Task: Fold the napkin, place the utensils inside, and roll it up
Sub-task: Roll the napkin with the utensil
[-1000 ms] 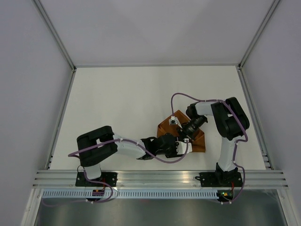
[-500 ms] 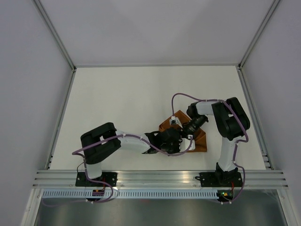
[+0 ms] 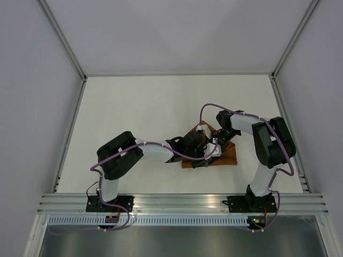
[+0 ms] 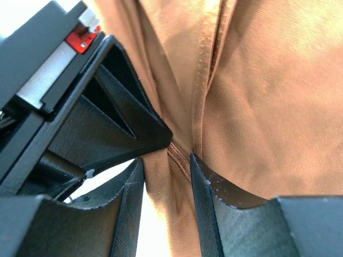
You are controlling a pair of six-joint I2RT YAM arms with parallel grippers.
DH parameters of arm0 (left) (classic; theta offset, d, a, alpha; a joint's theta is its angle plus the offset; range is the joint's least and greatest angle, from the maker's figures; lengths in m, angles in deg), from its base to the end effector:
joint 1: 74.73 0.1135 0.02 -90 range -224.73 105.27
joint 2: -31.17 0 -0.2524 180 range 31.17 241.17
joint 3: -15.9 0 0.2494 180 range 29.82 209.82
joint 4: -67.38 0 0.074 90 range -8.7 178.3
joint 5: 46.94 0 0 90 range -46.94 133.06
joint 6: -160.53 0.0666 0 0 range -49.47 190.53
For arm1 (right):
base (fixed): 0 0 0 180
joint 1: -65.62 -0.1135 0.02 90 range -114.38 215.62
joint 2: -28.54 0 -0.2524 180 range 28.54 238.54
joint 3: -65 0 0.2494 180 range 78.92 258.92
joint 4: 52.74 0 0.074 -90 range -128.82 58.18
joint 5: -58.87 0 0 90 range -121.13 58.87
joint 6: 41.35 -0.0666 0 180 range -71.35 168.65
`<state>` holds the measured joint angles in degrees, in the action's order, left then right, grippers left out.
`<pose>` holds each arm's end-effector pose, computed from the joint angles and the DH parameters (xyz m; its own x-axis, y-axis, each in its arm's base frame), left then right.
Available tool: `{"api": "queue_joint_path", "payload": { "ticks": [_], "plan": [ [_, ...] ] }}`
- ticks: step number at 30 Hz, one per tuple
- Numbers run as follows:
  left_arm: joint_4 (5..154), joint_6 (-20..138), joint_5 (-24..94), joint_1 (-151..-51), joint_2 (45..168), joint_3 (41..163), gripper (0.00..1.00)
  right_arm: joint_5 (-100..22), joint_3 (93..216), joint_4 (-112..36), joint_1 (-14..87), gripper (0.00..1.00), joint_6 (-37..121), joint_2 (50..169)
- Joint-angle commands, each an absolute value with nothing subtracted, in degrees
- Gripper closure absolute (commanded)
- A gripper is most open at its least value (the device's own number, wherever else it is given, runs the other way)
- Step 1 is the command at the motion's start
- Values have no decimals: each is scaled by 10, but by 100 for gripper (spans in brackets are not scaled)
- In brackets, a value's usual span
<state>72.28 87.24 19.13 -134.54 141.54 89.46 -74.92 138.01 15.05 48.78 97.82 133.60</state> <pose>0.1819 -0.3664 0.1109 -0.0495 0.6077 -0.7926 0.9987 0.0242 -0.0438 0.2509 0.1241 0.1046 -0.5440 -0.7353 -0.4042 -0.7763 0.2582 0.5751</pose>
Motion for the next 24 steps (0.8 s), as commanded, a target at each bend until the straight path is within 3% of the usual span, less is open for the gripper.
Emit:
{"api": "queue_joint_path", "payload": {
  "ticks": [1,15,24],
  "plan": [
    [825,810,141,-1315,1455,900,98,-694,1395,72,503,53,994,1294],
    [880,770,59,-1270,1513,949,98,-766,1453,136,575,43,1030,1281],
    [897,752,10,-1246,1548,964,98,-785,1473,165,603,43,1048,1261]
  ]
}}
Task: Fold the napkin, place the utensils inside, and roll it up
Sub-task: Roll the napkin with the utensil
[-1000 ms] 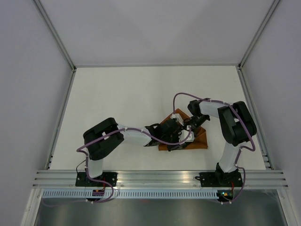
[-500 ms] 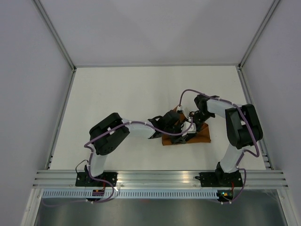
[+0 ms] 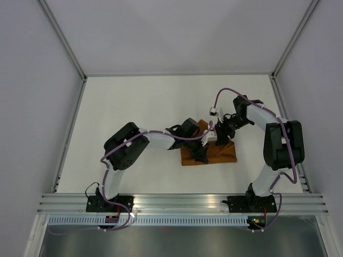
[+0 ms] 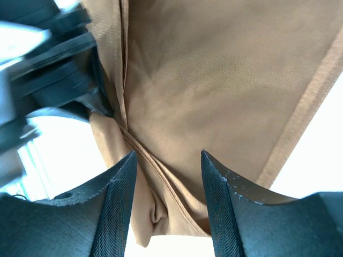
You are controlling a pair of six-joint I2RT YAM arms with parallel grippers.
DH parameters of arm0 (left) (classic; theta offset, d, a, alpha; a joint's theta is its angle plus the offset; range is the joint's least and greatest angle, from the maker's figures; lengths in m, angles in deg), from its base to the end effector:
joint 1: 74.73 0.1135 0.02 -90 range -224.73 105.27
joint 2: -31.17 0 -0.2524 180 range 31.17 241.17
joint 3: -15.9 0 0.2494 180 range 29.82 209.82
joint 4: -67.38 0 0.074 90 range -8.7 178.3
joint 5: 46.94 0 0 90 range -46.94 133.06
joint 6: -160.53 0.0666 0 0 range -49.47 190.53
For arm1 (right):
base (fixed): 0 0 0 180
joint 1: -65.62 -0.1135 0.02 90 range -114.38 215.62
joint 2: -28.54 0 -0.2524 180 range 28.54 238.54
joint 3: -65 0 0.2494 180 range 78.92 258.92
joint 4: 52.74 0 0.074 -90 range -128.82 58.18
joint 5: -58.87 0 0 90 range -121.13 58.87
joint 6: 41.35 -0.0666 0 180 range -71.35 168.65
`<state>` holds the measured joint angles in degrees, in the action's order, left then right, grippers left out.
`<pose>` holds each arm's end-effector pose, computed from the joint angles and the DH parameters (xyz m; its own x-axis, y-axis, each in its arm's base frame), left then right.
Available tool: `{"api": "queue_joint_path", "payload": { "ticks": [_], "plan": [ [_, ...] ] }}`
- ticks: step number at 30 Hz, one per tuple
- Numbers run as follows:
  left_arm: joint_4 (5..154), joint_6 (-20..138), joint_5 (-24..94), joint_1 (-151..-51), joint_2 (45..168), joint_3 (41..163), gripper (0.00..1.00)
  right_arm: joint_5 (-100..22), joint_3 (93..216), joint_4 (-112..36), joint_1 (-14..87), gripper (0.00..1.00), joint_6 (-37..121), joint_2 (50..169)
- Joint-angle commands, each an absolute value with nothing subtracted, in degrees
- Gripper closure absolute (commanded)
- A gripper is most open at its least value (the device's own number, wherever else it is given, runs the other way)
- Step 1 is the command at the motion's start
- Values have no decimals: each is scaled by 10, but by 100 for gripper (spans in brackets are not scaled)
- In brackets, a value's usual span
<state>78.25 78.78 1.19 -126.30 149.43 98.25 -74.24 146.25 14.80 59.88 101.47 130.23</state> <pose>0.2300 -0.3615 0.0995 -0.3238 0.5800 -0.7475 0.9235 0.0218 -0.3831 0.3031 0.0762 0.1510 -0.5236 -0.6372 -0.5655 -0.8509 0.3579 0.3847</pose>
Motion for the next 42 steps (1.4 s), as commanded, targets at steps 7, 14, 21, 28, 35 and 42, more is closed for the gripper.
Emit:
{"api": "queue_joint_path", "payload": {
  "ticks": [7,14,21,28,35,42],
  "plan": [
    [932,737,-32,-1224,1576,997,98,-796,1403,96,630,43,1046,1174],
    [976,726,-56,-1198,1599,1029,98,-710,1248,-59,568,41,1017,1028],
    [1016,724,-77,-1184,1620,1058,98,-608,1119,-200,431,39,988,930],
    [1033,719,-86,-1182,1637,1080,98,-532,1064,-251,337,38,981,914],
    [1037,717,-90,-1181,1639,1084,98,-483,1041,-296,280,38,986,941],
    [1042,719,-96,-1181,1639,1082,94,-474,1044,-319,264,42,975,976]
  ]
}}
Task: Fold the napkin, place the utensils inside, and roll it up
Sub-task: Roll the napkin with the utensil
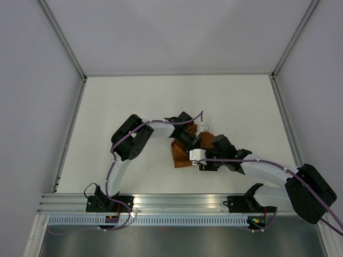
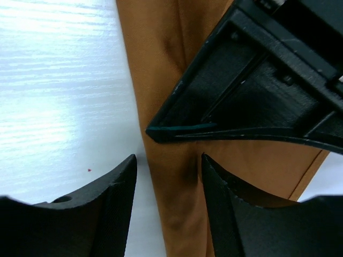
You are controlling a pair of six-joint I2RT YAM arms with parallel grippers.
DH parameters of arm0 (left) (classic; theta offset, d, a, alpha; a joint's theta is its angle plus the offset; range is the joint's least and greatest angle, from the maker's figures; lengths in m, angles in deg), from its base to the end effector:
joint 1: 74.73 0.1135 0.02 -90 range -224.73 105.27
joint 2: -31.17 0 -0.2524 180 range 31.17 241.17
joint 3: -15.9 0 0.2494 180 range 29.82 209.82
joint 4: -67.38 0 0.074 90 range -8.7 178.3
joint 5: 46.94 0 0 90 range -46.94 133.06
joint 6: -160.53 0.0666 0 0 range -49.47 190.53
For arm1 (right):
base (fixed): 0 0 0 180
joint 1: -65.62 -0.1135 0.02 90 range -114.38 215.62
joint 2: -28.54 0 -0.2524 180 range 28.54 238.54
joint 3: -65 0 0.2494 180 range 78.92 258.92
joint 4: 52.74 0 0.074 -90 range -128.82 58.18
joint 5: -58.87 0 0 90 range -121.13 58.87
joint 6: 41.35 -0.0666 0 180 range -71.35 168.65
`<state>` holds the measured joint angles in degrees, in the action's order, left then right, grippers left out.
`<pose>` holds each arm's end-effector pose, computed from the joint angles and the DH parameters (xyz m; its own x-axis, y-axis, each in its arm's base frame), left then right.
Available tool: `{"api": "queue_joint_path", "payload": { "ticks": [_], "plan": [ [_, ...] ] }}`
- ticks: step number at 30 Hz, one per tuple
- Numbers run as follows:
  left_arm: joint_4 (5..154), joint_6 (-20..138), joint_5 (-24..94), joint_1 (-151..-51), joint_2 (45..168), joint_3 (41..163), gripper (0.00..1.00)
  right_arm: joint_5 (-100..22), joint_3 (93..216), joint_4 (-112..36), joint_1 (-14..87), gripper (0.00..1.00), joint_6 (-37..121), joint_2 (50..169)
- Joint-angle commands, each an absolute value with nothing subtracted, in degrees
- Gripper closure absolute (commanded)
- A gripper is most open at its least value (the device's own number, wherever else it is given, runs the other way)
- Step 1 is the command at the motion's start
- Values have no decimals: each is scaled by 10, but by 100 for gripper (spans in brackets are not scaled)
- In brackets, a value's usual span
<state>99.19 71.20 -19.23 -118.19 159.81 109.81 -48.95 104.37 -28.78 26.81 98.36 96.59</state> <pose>0.2675 -0.3347 0.0723 -0.6591 0.6321 -0.4076 0.5834 0.0877 -0.8074 0.1648 0.1587 0.1187 0.1650 -0.7992 -0.5779 -0.9519 0.0245 -0.3056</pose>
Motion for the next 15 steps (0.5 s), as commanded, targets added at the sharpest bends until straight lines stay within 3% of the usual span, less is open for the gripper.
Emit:
{"api": "queue_joint_path", "payload": {
  "ticks": [1,7,10,15],
  "plan": [
    [1043,719,-98,-1181,1638,1083,90,-475,1045,-318,264,43,975,981],
    [1044,719,-101,-1180,1634,1087,73,-484,1056,-288,264,57,976,1004],
    [1037,711,-95,-1174,1619,1083,63,-492,1063,-271,264,71,980,1016],
    [1006,663,-101,-1159,1576,1076,56,-512,1078,-245,264,77,985,1044]
  ]
}}
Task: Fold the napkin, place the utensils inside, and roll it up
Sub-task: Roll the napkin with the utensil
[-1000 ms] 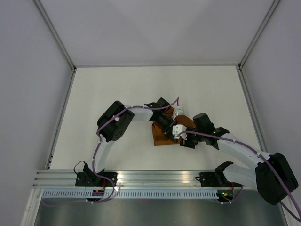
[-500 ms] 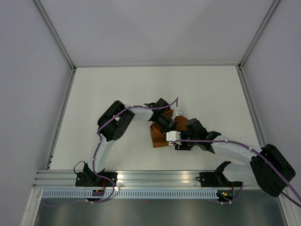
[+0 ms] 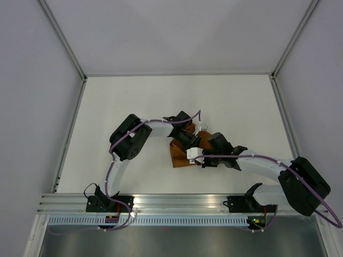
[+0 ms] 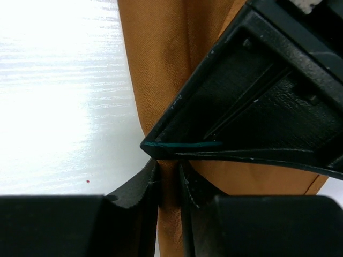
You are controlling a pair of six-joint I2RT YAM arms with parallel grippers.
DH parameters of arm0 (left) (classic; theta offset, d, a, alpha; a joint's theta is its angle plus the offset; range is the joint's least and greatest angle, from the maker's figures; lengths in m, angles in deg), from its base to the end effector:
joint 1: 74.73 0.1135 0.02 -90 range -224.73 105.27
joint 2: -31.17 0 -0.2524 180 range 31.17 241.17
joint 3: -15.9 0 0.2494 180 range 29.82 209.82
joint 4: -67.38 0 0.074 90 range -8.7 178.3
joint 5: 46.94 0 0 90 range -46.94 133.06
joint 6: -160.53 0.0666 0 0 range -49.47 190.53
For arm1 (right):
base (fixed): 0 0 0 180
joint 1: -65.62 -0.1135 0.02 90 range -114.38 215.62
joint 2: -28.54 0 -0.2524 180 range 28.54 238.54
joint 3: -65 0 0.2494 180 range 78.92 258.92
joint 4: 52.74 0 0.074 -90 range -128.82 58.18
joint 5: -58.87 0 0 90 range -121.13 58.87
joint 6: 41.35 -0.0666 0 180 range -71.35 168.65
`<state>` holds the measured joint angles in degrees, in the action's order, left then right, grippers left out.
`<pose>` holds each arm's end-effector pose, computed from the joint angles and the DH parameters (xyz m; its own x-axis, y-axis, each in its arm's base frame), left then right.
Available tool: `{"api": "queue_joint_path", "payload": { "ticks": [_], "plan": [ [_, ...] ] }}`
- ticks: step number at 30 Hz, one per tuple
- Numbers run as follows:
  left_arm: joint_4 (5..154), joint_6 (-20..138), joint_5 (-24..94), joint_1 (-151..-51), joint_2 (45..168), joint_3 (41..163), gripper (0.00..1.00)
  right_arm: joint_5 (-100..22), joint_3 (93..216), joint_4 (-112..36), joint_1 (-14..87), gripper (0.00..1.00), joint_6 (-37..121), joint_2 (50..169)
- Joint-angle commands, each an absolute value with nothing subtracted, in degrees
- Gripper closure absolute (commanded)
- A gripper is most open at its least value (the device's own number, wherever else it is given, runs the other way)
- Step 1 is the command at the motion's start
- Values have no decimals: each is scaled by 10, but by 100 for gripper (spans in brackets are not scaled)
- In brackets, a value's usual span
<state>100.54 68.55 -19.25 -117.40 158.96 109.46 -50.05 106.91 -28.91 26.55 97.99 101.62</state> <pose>0.2697 -0.3288 0.0758 -0.6979 0.6215 -0.3560 0.5415 0.1325 -0.8302 0.1716 0.1671 0.1137 0.1474 -0.8046 -0.5752 -0.9650 0.0105 -0.2620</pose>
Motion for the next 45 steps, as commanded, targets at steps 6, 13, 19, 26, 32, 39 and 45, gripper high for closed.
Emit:
{"api": "queue_joint_path", "payload": {
  "ticks": [6,13,19,26,32,39,45],
  "plan": [
    [951,616,-106,-1132,1513,1054,56,-558,1113,-195,273,80,994,1091],
    [882,563,-85,-1096,1429,1000,55,-613,1173,-109,313,81,1026,1174],
    [834,534,40,-1087,1360,947,56,-644,1264,-21,341,81,1052,1267],
    [756,535,223,-1085,1216,840,56,-672,1349,69,371,81,1077,1372],
    [629,556,300,-1090,1087,709,54,-683,1421,131,394,81,1091,1445],
    [568,681,389,-1190,1031,636,52,-673,1477,165,397,81,1070,1499],
    [539,793,468,-1293,1069,620,52,-674,1504,176,398,81,1058,1526]
  ]
}}
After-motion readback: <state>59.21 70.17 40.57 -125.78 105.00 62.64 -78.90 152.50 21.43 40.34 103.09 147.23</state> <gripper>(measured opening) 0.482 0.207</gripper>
